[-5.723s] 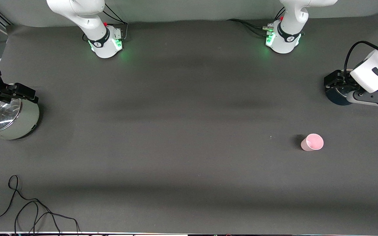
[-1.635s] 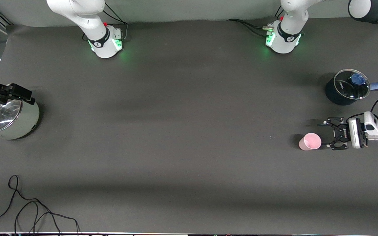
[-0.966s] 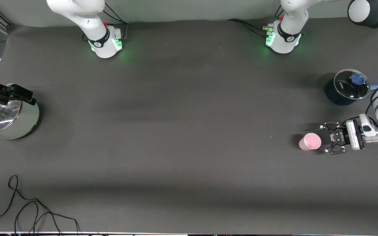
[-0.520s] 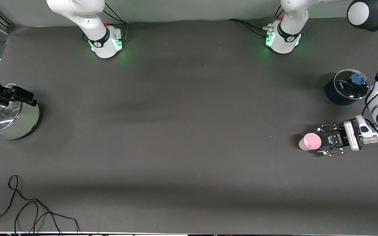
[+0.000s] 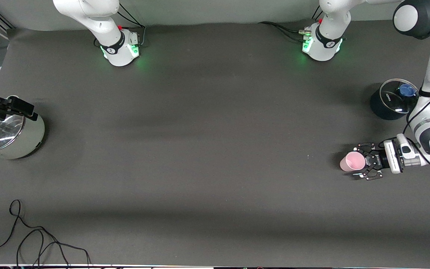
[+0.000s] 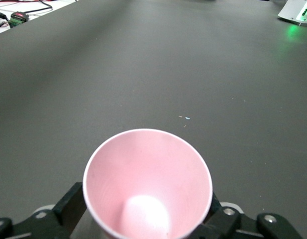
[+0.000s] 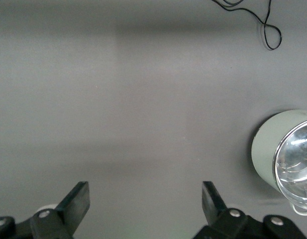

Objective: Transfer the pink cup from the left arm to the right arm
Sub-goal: 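Close the left gripper on the pink cup's rim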

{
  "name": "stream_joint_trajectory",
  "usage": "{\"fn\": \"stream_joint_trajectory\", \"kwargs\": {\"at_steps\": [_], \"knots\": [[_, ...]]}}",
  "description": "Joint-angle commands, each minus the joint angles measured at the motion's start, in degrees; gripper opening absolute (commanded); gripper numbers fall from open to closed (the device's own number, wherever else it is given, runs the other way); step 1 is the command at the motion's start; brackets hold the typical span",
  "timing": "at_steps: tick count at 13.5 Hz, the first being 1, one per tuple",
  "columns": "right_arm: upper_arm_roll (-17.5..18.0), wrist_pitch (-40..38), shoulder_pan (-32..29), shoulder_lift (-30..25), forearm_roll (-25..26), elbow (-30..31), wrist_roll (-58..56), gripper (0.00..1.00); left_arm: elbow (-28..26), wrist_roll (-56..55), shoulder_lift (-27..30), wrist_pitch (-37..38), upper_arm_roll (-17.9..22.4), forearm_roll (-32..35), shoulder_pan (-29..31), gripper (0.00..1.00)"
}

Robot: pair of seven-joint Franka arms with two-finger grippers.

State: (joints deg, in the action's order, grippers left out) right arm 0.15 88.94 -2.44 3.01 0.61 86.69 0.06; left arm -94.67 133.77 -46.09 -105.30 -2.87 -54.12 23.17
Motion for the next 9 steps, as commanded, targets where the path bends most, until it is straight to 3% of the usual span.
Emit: {"fn": "stream_joint_trajectory", "kwargs": {"at_steps": [1,4,9], "knots": [[0.03,-0.7,0.33,-0.28,0.01,-1.09,-0.58,1.0,0.72,2.37,-1.28,-0.35,-0.56,-1.87,0.38,0.66],[0.2,-0.96,0.42,-0.37,-0.25,-0.82,-0.59,1.0,0.89,2.64,-1.98,-0.35,-0.56,-2.22,0.29,0.03],[0.29,-0.96,0.42,-0.37,-0.25,-0.65,-0.67,1.0,4.4,-2.95,-1.28,0.53,-1.6,-1.96,-1.46,0.0]]}}
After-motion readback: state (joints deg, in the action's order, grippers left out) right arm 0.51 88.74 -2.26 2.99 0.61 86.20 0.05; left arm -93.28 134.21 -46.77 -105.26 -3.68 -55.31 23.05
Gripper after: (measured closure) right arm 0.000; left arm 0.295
